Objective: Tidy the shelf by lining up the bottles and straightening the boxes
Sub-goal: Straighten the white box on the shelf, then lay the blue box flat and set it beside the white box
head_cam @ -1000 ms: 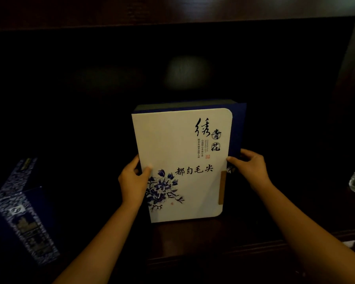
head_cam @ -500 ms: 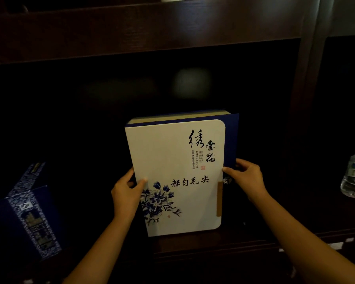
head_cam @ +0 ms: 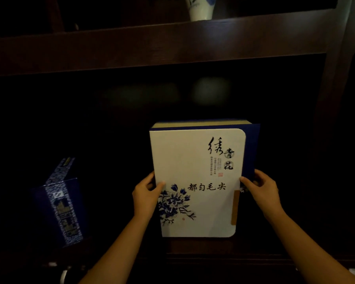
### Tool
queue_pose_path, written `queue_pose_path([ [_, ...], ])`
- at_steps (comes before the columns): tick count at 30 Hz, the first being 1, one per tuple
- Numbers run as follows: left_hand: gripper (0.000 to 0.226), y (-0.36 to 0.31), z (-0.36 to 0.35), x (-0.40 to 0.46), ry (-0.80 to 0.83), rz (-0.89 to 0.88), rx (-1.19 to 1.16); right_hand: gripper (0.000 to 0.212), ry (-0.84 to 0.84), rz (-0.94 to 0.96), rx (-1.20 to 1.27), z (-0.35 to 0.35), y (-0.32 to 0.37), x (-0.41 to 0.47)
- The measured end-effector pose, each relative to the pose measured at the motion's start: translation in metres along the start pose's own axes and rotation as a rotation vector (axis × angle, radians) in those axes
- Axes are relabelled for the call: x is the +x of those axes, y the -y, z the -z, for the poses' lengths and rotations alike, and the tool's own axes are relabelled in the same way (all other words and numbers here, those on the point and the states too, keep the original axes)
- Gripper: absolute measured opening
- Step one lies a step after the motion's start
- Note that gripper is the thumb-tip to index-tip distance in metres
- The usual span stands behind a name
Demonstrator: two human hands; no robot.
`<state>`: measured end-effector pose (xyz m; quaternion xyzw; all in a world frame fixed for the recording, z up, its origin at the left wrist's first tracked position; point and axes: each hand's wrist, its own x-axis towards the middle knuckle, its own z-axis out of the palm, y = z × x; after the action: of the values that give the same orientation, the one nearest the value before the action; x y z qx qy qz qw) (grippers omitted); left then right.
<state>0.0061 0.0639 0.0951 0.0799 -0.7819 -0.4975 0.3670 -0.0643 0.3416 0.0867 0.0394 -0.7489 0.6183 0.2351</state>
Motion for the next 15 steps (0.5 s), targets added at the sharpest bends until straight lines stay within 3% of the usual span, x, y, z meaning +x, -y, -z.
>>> queue_pose_path([
  [9,0.048,-0.005,0.004,-0.006,0.042,0.02,-0.001,0.05,-0.077,0.047,-0.007,-0.012,0.004,-0.013],
  [15,0.058,0.012,0.058,0.001,0.122,0.009,-0.056,0.075,-0.212,0.121,-0.043,-0.024,0.017,-0.026],
])
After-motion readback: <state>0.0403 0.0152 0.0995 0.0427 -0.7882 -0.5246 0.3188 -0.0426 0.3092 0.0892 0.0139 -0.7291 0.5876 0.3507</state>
